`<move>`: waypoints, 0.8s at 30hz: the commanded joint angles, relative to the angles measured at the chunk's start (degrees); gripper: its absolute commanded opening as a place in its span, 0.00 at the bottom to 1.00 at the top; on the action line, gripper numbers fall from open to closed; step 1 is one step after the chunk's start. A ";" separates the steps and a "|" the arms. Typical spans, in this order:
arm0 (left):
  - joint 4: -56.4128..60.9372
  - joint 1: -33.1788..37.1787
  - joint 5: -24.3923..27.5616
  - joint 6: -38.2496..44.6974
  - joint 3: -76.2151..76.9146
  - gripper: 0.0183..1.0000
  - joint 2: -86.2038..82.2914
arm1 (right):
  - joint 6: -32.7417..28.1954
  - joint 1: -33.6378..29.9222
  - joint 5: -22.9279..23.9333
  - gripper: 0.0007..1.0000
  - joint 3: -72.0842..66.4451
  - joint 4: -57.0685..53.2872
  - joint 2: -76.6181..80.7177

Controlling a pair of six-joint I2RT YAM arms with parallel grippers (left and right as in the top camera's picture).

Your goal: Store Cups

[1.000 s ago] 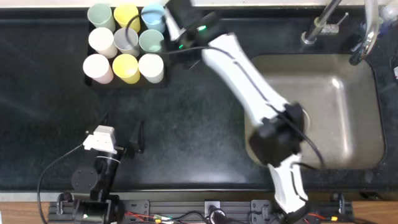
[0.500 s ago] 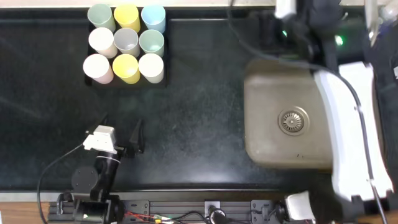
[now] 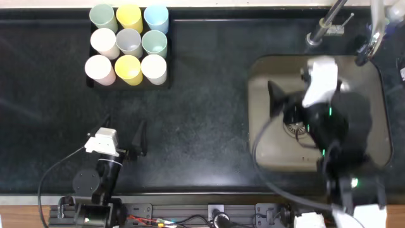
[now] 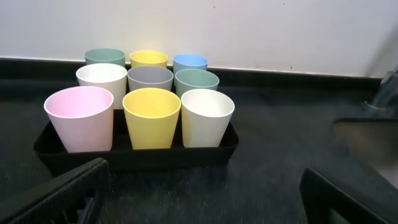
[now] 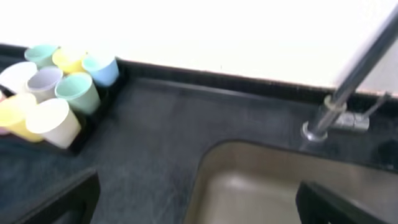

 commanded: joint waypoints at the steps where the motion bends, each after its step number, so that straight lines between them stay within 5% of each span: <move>1: -0.24 -0.04 0.39 1.05 0.00 1.00 -0.48 | 0.87 -0.11 0.09 1.00 -11.06 7.04 -9.03; 12: -0.24 -0.04 0.39 1.07 0.00 1.00 -0.48 | 1.55 -0.11 1.51 1.00 -39.95 40.30 -28.94; 24: -0.26 -0.04 0.39 1.07 0.00 1.00 -0.48 | 5.33 -0.11 6.10 1.00 -53.11 45.35 -43.39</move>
